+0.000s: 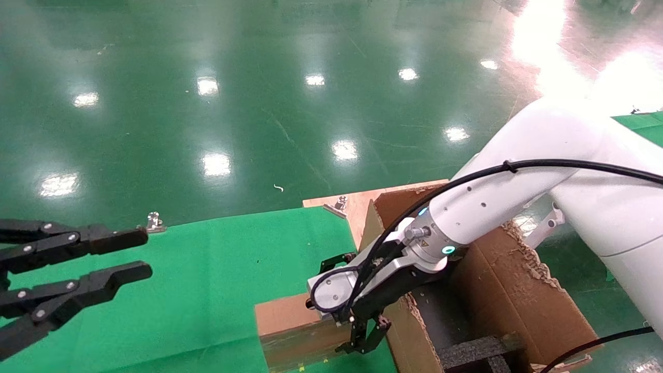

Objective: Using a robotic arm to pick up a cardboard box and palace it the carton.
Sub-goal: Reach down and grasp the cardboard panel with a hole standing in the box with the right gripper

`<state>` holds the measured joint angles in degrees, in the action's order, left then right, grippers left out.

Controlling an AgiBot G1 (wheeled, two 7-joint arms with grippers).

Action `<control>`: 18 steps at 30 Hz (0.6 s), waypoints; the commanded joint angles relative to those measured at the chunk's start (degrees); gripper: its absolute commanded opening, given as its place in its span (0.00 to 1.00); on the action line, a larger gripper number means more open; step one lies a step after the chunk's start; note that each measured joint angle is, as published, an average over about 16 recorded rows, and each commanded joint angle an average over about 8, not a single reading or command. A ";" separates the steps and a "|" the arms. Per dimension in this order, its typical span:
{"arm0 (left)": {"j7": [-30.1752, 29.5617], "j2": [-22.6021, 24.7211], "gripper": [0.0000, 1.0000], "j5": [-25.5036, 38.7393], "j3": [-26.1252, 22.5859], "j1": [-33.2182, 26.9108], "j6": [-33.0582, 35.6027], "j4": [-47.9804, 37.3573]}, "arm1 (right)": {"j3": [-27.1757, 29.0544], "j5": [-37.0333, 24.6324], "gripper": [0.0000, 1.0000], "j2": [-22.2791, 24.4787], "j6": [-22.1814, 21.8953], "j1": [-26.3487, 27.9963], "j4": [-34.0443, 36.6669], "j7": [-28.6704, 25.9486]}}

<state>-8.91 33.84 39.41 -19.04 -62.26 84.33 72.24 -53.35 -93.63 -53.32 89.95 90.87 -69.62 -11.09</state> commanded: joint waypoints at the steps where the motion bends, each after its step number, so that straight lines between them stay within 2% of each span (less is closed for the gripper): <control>1: 0.00 0.00 1.00 0.00 0.00 0.00 0.00 0.00 | 0.14 0.09 0.00 0.06 0.00 -0.09 -0.01 -0.01; 18: 0.00 0.00 1.00 0.00 0.00 0.00 0.00 0.00 | 0.60 0.41 0.00 0.26 0.03 -0.36 -0.07 -0.14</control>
<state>-8.91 33.84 39.41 -19.04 -62.26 84.33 72.24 -52.76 -93.23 -53.07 89.98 90.52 -69.69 -11.23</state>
